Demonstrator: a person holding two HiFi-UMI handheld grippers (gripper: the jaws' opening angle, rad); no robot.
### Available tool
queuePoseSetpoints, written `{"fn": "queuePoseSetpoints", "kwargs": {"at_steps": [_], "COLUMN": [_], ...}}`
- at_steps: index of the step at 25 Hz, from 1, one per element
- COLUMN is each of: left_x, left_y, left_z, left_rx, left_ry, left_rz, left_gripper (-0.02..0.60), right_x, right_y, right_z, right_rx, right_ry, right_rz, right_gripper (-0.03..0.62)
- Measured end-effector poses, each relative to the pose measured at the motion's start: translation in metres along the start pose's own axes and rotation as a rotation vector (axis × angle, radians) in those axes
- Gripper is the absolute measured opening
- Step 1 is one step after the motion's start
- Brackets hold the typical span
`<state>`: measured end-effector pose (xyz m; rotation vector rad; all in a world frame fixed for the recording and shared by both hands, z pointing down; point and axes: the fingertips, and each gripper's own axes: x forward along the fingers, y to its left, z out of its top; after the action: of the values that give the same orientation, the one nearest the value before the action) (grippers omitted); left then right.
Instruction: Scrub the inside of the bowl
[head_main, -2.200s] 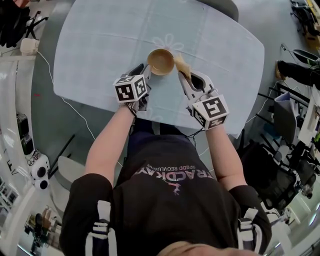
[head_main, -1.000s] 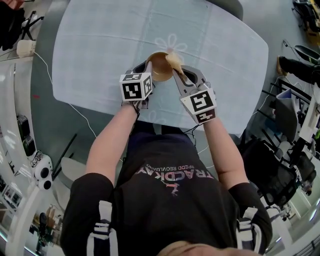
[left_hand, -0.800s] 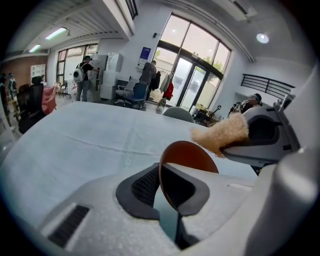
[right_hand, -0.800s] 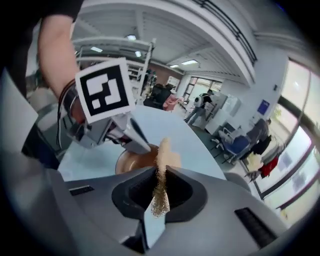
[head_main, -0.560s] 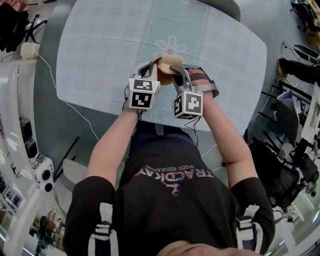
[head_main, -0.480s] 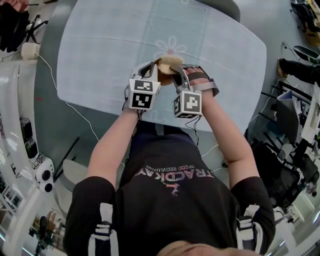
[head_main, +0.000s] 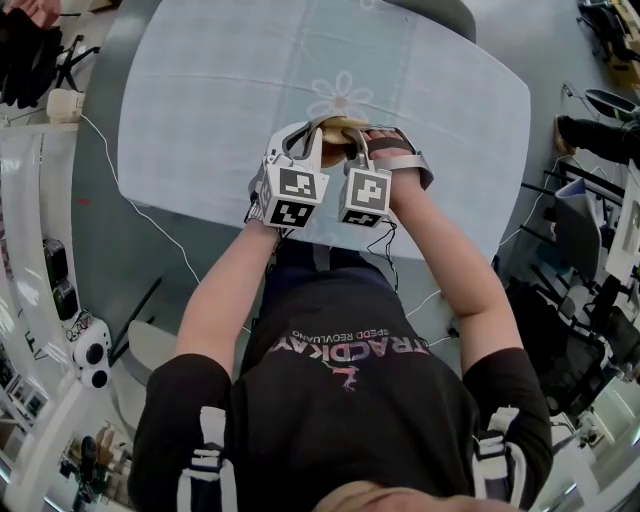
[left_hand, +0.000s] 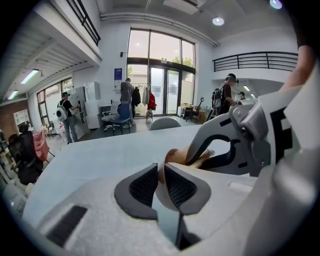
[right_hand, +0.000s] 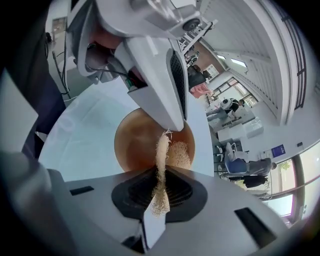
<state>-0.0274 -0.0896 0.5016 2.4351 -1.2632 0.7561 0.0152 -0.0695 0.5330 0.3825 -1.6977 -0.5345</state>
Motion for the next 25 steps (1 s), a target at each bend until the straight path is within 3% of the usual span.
{"fn": "queuePoseSetpoints", "kwargs": {"at_steps": [6,16,25], "left_x": [-0.009,-0.02,-0.027], "left_y": [0.0,0.003,0.007], "left_z": [0.003,0.006,0.009], "left_rx": [-0.026,-0.153,-0.26], "left_ry": [-0.033,-0.068,-0.11], "left_rz": [0.021,0.024,0.061], "left_gripper": [0.048,0.055,0.055], "right_x": [-0.005,-0.014,-0.038], "right_y": [0.015,0.047,0.038], "right_z": [0.001,0.02,0.053], "right_rx": [0.08,0.301,0.673], "right_ry": [0.007,-0.051,-0.238], "right_rz": [0.058,0.202,0.315], "right_gripper": [0.032,0.032,0.032]}}
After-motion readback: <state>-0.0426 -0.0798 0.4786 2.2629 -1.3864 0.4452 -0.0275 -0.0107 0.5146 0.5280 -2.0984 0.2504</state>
